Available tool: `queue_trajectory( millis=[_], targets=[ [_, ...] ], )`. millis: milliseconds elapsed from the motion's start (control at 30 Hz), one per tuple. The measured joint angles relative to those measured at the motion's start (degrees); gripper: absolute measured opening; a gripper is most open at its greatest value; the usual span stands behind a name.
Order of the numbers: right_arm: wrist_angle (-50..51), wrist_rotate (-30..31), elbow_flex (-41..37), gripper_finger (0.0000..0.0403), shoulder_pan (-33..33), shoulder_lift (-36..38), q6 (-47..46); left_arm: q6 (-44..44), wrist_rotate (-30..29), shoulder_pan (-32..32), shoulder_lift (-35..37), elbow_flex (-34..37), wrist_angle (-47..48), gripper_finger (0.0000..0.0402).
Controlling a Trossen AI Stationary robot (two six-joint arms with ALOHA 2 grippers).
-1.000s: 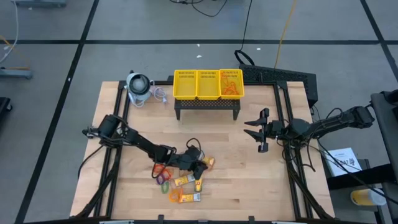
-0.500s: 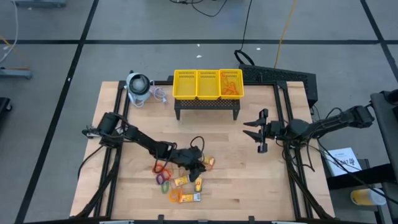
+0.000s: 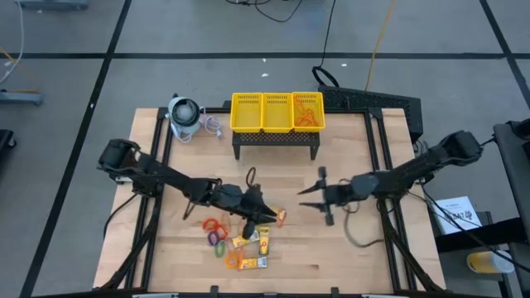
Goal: Pick & Place Office Desk Supplies
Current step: Put the orange rubber band into the right yellow bin on the shelf
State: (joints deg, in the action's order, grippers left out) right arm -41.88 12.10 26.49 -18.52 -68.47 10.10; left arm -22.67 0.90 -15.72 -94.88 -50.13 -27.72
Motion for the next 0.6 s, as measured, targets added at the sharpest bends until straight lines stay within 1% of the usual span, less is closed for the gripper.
queue_trajectory(
  millis=[133, 233, 333, 433, 533, 600],
  targets=[
    [8.71, -0.23, 8.17, 0.013, -0.6, -9.83, 4.27, 2.77, -3.4, -1.39, 5.61, 0.02, 4.93, 0.0099],
    [15.29, -0.27, 13.02, 0.013, -1.17, -16.95, 8.32, 4.42, -8.32, -2.58, 9.48, 0.02, 9.29, 0.0099],
    [18.29, -0.37, 16.59, 0.0131, -1.67, -22.98, 11.52, 5.34, -12.84, -3.37, 12.79, 0.02, 12.77, 0.0099],
    [20.72, -0.37, 19.35, 0.013, -2.27, -27.18, 13.2, 5.35, -14.22, -3.59, 14.49, 0.04, 13.99, 0.0099],
    [22.4, -0.56, 21.49, 0.013, -2.88, -29.75, 15.0, 4.87, -14.3, -3.59, 15.07, 0.04, 14.53, 0.0099],
    [22.95, -2.1, 22.47, 0.013, -2.97, -31.14, 16.33, 4.58, -14.26, -3.59, 15.11, 0.04, 14.45, 0.0099]
  ],
)
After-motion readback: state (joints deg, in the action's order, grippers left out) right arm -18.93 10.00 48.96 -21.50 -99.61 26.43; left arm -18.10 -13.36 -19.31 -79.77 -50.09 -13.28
